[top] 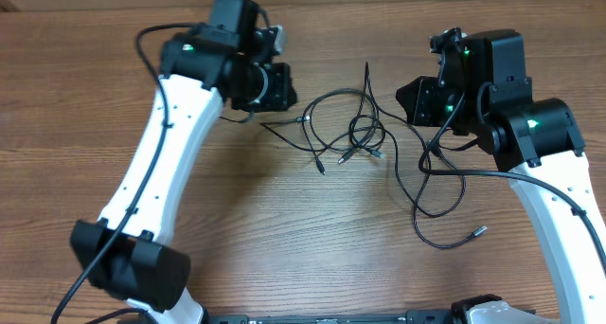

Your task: Untangle cables

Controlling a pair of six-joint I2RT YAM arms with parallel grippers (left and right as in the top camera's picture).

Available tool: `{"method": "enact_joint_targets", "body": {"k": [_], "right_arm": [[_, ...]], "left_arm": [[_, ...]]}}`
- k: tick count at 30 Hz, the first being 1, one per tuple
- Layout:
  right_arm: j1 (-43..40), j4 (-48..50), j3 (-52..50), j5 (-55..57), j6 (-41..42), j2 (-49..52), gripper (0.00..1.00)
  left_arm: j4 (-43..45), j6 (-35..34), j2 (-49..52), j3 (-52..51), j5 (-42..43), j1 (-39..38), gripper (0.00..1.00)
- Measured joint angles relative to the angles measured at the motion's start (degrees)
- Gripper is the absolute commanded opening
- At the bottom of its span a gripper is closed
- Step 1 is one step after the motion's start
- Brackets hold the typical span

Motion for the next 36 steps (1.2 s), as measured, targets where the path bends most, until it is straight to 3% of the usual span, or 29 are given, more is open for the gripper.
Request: {"method": "enact_joint_targets", "body": {"k": [4,7,10,26,36], "right_arm": [[0.00,-2.49,0.00,6.27,0.13,0.00,0.39],[-0.48,-5.29,0.00,14.53,2.34,0.00,0.52],[-2.25,-6.38,0.00,19.76,3.89,0.00,0.59],[-16.74,-12.50,0.00,20.81,6.25,0.00,0.76],[-17.66,-12.92,0.00,18.99,6.21,0.00,0.80]], "left_arm": [[1.75,-1.88,2.99,0.00,0.76,-3.39,0.28],[4.44,-2.80,5.51,-0.09,1.20,-5.49,0.55],[8.44,-3.65,8.04,-0.13,1.31,-7.48,0.62],[24.39,-3.89,24.24,-0.20,1.42,-14.23,0.63],[21.16,-3.98,27.76,-0.26,-1.20,-14.84,0.51]]}}
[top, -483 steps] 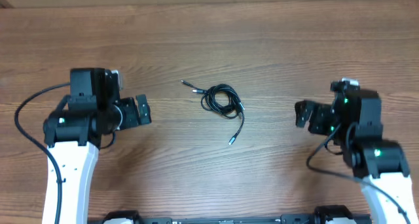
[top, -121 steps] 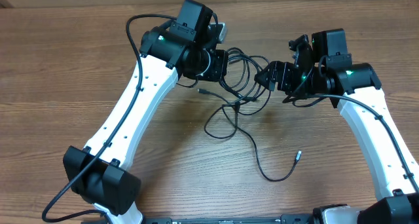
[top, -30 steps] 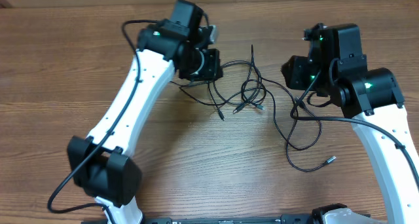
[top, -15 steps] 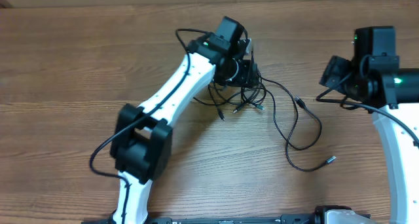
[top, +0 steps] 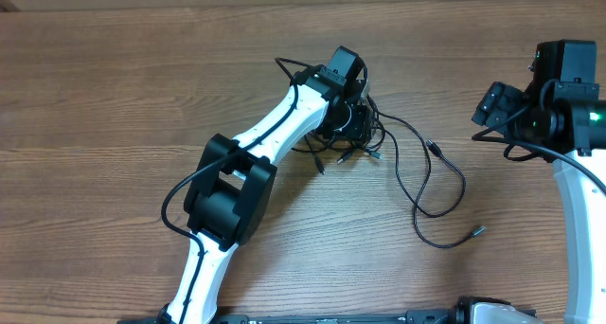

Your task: Untangle cables

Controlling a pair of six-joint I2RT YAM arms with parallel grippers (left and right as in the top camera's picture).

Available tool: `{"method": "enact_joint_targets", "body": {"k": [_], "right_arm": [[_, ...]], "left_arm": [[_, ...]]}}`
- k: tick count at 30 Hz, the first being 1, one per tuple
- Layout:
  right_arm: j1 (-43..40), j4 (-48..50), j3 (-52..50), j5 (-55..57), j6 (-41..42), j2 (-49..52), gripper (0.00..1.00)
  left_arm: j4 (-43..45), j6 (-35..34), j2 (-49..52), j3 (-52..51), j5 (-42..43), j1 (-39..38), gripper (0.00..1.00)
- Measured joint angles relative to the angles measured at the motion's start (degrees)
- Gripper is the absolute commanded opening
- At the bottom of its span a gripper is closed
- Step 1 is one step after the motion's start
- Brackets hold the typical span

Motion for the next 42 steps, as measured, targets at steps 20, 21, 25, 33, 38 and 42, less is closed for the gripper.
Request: {"method": "enact_joint_targets", "body": {"k": [20,21,25,33,38,42], "right_arm": [[-0.02,-0.28,0.00,-0.22,0.00,0.00,0.82],[-0.02,-0.26,0.00,-0.22,0.02,0.00,0.82],[-0.02,-0.42,0.00,-0.20,0.00,0.00,0.83],[-0.02,-0.79,0.00,-0.63,0.00,0.00,0.83],[-0.02,-0.98,0.00,-1.22,-0.17,0.00,0.88],[-0.02,-1.07,0.00,-1.73,-0.22,0.00,0.90]], "left_arm": [[-5.16,-4.33,1.01,-0.15,-6.36,-4.61,0.37],[-5.42,-4.50,1.01,-0.15,-6.49,-4.61,0.37],[-6.75,-6.49,1.01,-0.15,-6.60,-4.61,0.34],[-7.19,-10.34,1.01,-0.15,-6.95,-4.61,0.04],[-10.62,-10.64,1.01,-0.15,-7.67,-4.59,0.04],[-13.44,-10.51,0.96,0.20,-10.69,-4.11,0.04]]}}
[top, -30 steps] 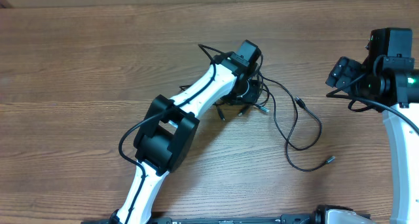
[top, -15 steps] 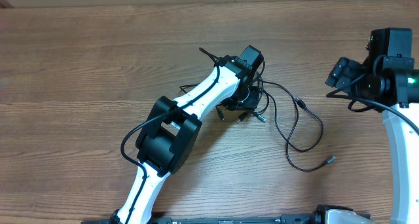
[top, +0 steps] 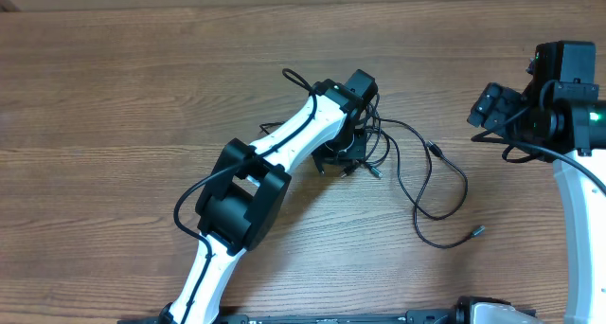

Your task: Untangle cables

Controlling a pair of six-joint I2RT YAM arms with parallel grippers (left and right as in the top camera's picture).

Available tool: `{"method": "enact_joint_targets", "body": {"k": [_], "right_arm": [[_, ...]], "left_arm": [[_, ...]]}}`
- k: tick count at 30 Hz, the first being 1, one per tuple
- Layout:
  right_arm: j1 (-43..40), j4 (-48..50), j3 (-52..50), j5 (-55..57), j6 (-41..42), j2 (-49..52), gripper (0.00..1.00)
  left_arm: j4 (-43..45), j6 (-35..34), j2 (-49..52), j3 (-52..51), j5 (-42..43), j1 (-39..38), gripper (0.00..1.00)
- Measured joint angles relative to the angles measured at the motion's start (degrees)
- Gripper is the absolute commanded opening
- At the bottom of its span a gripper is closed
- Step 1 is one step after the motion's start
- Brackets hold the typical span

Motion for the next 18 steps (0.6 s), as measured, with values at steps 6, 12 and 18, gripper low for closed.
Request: {"method": "enact_joint_targets", "body": {"k": [6,12,18], "right_arm": [[0.00,0.11,0.00,-2.71,-0.15,0.00,0.91],[0.00,0.04,0.00,-3.56,-1.49,0.00,0.92],[0.00,-0.31,0.00,-3.87,-1.66,0.00,0.92]], "left_arm": [[0.87,0.66,-5.22,1.07,-1.53,2.80,0.25],[1.29,-8.90,-9.99,3.06,3.74,4.15,0.43],[1.27,-29.05,-7.39,3.04,5.38,-0.87,0.51]]}}
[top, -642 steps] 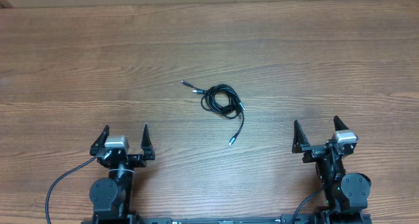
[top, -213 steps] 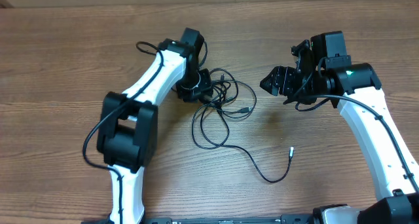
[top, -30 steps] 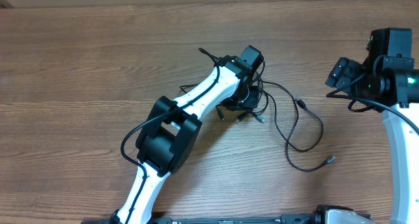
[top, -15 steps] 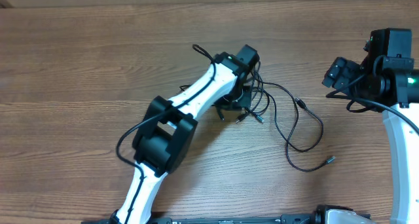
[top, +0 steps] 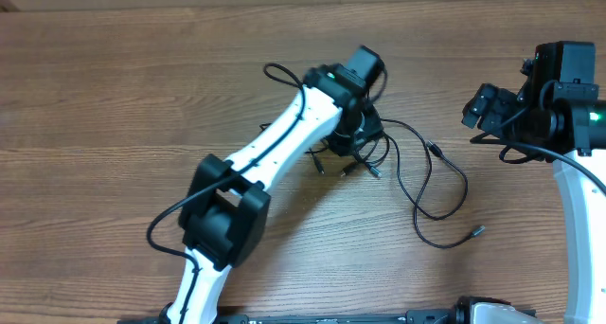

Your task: Untangle cables

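Observation:
A knot of thin black cables (top: pixel 371 159) lies mid-table, with small plug ends sticking out at its lower left. My left gripper (top: pixel 363 137) is down on the top of the knot, its fingers hidden under the wrist. One long cable (top: pixel 461 186) loops out to the right of the knot. It has one plug (top: pixel 435 148) near the middle and another plug (top: pixel 478 231) at the lower right. My right gripper (top: pixel 476 108) hovers at the far right, apart from every cable, and its jaw state is not readable.
The wooden table (top: pixel 114 97) runs under both arms. The left arm's white links cross diagonally from the bottom left to the knot. The right arm's own black cable hangs beside its wrist at the right edge.
My left wrist has shifted slightly up and back over the knot, and the arm's elbow has swung lower and left. The plug ends at the knot's lower left moved a little. The right gripper barely moved.
First both grippers flanked the cables, the left at the upper left and the right close to the knot's right side. Then the right arm was drawn back to the far right and the left gripper was on the knot. It has stayed there, shifting slightly.

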Controlling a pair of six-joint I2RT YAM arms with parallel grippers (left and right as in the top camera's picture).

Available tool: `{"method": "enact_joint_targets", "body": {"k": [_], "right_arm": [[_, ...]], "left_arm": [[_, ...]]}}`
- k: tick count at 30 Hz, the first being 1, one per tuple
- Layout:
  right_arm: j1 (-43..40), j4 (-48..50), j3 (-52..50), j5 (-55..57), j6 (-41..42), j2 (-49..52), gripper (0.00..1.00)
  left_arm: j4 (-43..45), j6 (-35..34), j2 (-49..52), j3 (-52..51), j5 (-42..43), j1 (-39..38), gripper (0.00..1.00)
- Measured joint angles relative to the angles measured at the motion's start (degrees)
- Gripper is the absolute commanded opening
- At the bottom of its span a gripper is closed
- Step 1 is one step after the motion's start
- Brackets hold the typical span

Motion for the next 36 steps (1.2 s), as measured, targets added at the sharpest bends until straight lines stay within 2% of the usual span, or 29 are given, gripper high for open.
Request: {"method": "enact_joint_targets", "body": {"k": [4,7,9,16,21,28,31,34,36], "right_arm": [[0.00,-0.09,0.00,0.00,-0.04,0.00,0.92],[0.00,-0.07,0.00,-0.02,-0.09,0.00,0.92],[0.00,-0.46,0.00,-0.07,-0.55,0.00,0.92],[0.00,-0.92,0.00,-0.37,-1.31,0.00,0.92],[0.02,-0.96,0.00,-0.35,-1.31,0.00,0.92],[0.00,-0.96,0.00,-0.37,-1.31,0.00,0.92],[0.00,-0.98,0.00,-0.35,-1.36,0.00,0.92],[0.00,-0.94,0.00,-0.37,-1.33,0.00,0.92],[0.00,-0.98,0.00,-0.35,-1.33,0.00,0.92]], "left_arm": [[0.20,-7.08,2.71,0.00,-0.22,-2.51,0.48],[0.37,-10.29,5.38,0.00,-0.37,-3.69,0.36],[0.37,-11.82,7.61,0.00,-1.05,-3.98,0.35],[1.55,-13.16,9.16,0.00,-4.83,-4.00,0.36],[3.26,-13.29,9.16,0.00,-6.10,-3.96,0.26],[3.67,-12.83,9.16,0.04,-5.40,-1.90,0.27],[3.67,-11.41,9.16,1.18,-5.22,-0.17,0.34],[3.43,-10.23,9.16,1.95,-5.29,0.59,0.47],[1.86,-9.01,9.22,3.30,-6.03,1.03,0.61]]}}
